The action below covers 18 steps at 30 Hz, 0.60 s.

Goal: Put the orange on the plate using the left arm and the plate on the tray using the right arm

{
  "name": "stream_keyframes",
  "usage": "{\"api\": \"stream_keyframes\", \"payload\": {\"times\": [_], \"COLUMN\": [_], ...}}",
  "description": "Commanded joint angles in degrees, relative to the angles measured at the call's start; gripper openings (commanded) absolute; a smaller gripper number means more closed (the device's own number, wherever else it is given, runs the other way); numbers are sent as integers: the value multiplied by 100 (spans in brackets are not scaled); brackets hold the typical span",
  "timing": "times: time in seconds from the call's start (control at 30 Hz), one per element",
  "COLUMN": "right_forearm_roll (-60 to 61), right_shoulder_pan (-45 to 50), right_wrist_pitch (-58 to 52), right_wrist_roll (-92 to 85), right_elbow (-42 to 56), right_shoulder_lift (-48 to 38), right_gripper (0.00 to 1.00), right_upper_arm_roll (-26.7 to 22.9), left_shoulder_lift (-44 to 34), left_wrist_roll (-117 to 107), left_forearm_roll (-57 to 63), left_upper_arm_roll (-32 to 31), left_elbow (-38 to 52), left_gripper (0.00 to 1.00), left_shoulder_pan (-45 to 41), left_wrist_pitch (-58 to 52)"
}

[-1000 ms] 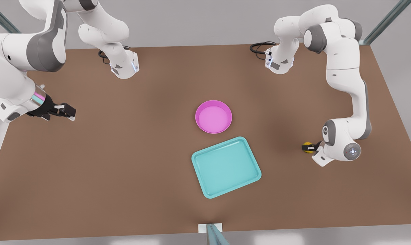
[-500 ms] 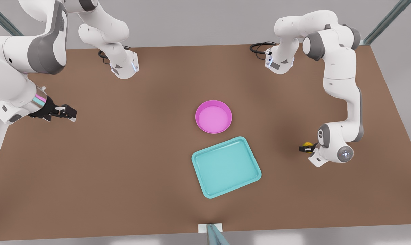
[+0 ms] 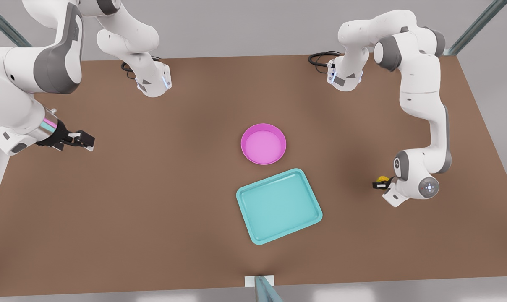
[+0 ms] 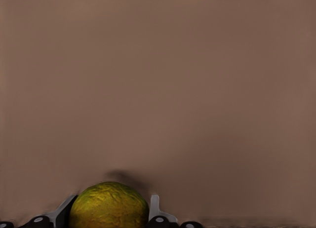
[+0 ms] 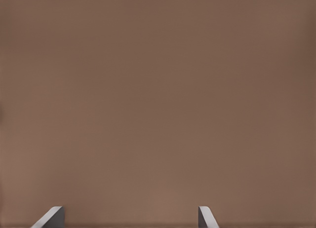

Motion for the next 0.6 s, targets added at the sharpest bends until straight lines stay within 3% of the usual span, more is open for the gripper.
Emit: {"api": "stream_keyframes", "payload": {"times": [0.0, 0.1, 0.17, 0.2, 0.27, 0.53, 0.57], "right_forearm_roll": [7, 7, 7, 7, 7, 7, 7], "right_shoulder_pan": [4, 4, 4, 4, 4, 4, 13], "right_wrist_pitch": [-2, 16, 16, 16, 16, 24, 24], "right_wrist_roll": [-1, 8, -1, -1, -1, 8, -1], "right_elbow": [7, -2, -2, -2, -2, -2, -2], "right_shoulder_lift": [-1, 16, 16, 16, 16, 42, 43], "right_gripper": [100, 100, 100, 100, 100, 100, 100], "right_upper_arm_roll": [-2, -2, -2, -2, -2, -2, -2], "left_shoulder_lift": [-211, -299, -256, -185, 122, 131, 166], "left_wrist_roll": [-365, -1418, -3352, -3976, -4908, -6095, -6069], "left_forearm_roll": [-36, -97, -211, -537, -546, -801, -801], "left_upper_arm_roll": [-47, -82, -143, -389, -653, -926, -926], "left_elbow": [8, 500, 754, 948, 1476, 1405, 1317], "left_gripper": [65, 66, 66, 66, 66, 66, 71], "left_shoulder_pan": [-110, -1340, -2685, -2940, -3274, -4268, -4303], "left_wrist_pitch": [-629, -1385, -1456, -1473, -1465, -1772, -1755]}}
